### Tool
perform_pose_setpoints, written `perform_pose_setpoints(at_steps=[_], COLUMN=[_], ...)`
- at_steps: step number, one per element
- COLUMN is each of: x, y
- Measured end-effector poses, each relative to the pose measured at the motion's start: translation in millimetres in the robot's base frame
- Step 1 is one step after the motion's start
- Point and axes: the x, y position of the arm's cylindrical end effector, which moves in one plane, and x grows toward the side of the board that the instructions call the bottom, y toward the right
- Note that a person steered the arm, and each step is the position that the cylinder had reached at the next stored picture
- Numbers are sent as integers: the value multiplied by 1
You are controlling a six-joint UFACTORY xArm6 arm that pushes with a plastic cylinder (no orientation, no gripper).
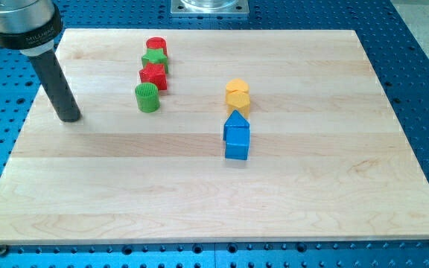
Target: Move your hand diagonally bottom right to the green circle
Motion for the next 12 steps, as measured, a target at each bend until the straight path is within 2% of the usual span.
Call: perform_pose_setpoints(at_steps=[6, 11, 12], x=[16, 12, 47], y=[0, 6, 30])
